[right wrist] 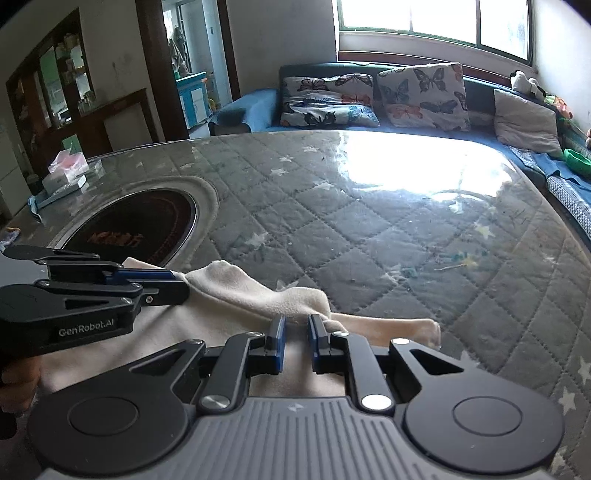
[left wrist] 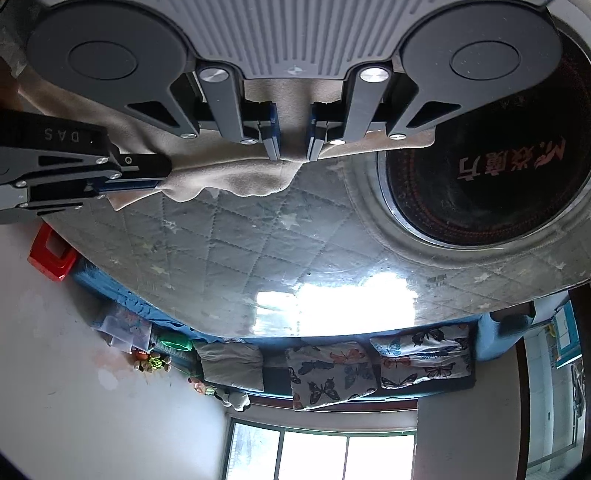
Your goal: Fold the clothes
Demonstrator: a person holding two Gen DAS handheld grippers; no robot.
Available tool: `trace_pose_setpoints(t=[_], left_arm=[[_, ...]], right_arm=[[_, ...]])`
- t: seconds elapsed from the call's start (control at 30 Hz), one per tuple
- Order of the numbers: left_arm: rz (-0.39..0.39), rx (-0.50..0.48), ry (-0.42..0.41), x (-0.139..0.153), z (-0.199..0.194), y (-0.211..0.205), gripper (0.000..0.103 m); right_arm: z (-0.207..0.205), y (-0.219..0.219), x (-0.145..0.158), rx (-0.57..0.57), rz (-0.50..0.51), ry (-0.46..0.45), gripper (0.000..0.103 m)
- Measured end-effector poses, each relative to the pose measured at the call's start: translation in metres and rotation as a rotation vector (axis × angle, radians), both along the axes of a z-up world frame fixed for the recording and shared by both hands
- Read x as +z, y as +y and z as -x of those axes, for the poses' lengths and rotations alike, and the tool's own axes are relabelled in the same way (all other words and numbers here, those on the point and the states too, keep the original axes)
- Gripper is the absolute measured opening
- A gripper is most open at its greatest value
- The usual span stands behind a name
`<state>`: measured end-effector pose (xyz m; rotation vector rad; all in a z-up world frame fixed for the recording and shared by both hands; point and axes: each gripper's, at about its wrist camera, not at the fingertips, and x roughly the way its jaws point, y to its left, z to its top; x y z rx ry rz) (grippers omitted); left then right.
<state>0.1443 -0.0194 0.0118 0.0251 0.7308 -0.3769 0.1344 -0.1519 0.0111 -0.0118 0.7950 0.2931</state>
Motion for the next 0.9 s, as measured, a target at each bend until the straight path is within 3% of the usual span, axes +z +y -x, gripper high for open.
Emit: trace_pose_setpoints(t=[0.17,0.53,0.9], left_arm=[[0.012,-0.001,-0.025,0.009,0.011,0.005,0.024],[0.052,-0.074,-0.081,0.025,0.076,0.019,0.024],[0.000,-0.087,-0.069,-0.001,0.108,0.016,0.024]], right_arm=[[0.015,0.002,0.011,0.029,-0.013,-0.013,0.013],[0.086,0.034,0.023,0.222,0.019,-0.037,0.017],[0.109,0.050,0.007,0.248,0.065,-0.037,0.017]])
